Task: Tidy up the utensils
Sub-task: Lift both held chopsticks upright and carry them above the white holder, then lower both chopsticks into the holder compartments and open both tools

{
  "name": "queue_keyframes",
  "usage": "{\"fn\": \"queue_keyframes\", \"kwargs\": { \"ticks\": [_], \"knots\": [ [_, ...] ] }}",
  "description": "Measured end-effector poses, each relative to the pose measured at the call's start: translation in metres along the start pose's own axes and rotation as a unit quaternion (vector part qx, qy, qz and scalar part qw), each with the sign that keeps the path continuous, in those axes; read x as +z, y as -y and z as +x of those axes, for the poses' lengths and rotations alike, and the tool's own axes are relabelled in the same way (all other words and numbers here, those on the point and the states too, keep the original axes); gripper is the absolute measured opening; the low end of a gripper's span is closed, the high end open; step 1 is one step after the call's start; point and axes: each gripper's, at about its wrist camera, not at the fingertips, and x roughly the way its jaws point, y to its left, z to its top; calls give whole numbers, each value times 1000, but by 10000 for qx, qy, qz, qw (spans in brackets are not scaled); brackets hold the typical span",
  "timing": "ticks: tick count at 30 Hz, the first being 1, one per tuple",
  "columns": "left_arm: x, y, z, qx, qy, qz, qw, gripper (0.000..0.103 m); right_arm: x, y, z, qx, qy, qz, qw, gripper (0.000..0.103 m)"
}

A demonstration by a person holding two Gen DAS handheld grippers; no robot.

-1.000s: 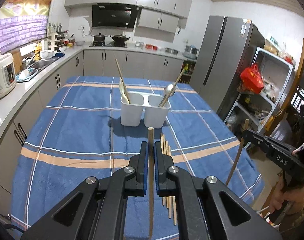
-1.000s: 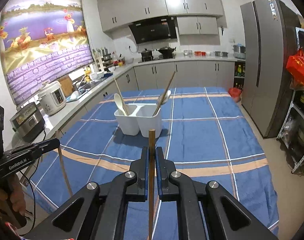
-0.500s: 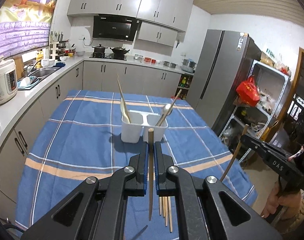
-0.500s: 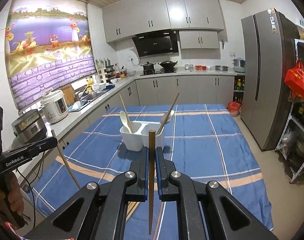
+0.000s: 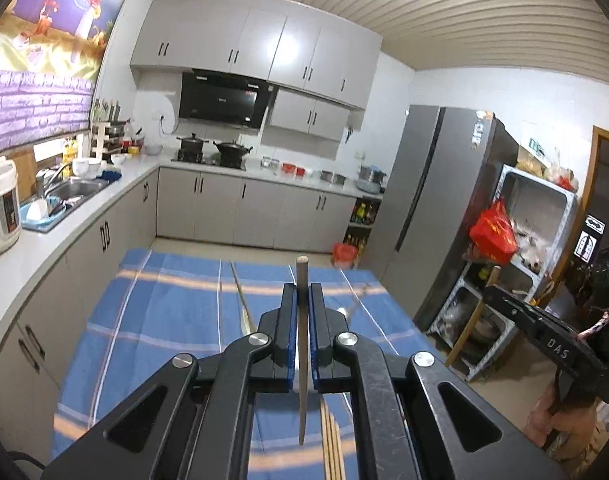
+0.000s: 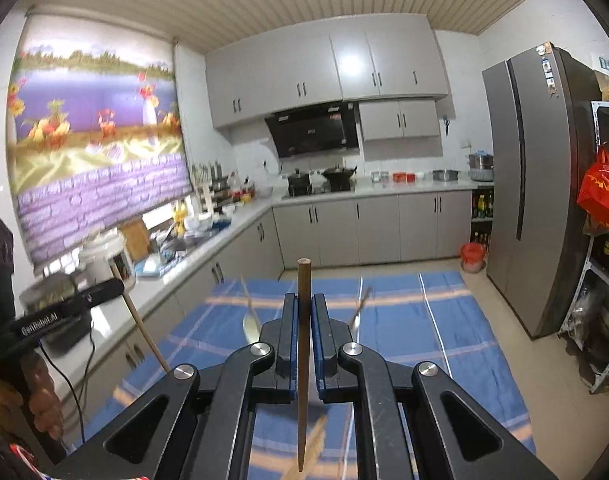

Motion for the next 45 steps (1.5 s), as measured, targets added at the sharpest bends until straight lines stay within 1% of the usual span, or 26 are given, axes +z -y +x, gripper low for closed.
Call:
{"fn": "queue_keyframes", "kwargs": {
  "ticks": [3,6,11,13,15,18,20,23,26,30,33,35,36,37,42,44,45],
  "knots": [
    [21,-10,28,12,62,-49,10000,5,22,1,28,-26,139,135,9998,7],
    [37,-18,58,55,94,-27,9999,5,36,2,60,-34,199,264,9994,7],
    [51,-31,119,19,-84,-33,10000,5,45,6,114,-194,171,378,9990,7],
    [46,-34,149,31,-267,0,9996,5,43,7,132,-319,103,333,9989,7],
    [37,-37,172,81,-452,60,9989,5,35,9,153,-462,-55,269,9986,7],
    [19,-39,203,42,-806,49,9967,5,18,18,180,-534,-392,401,9970,7],
    [8,-40,219,29,-1008,52,9949,5,6,25,193,-578,-595,497,9953,7],
    [-3,-43,234,7,-1208,50,9927,5,-6,35,207,-607,-842,621,9927,7],
    [-10,-44,237,-51,-1281,39,9917,5,-16,45,212,-612,-1015,658,9908,7],
    [-10,-45,236,-119,-1290,-57,9916,5,-21,49,215,-621,-1143,708,9890,8],
    [-6,-45,228,-134,-1248,-106,9920,10,-22,54,214,-638,-1164,746,9883,10],
    [-5,-44,221,-121,-1205,-135,9925,21,-21,55,211,-644,-1163,752,9883,17],
    [-4,-45,215,-107,-1161,-163,9930,24,-21,56,209,-640,-1151,756,9884,25],
    [-3,-46,209,-90,-1102,-189,9937,27,-19,57,206,-617,-1122,762,9888,28],
    [1,-44,178,46,-940,-201,9954,28,-14,53,188,-564,-998,751,9906,29],
    [1,-42,161,115,-859,-175,9961,32,-13,53,176,-522,-925,746,9915,35],
    [0,-42,152,141,-828,-159,9963,33,-14,52,168,-503,-902,736,9919,41]
  ]
}}
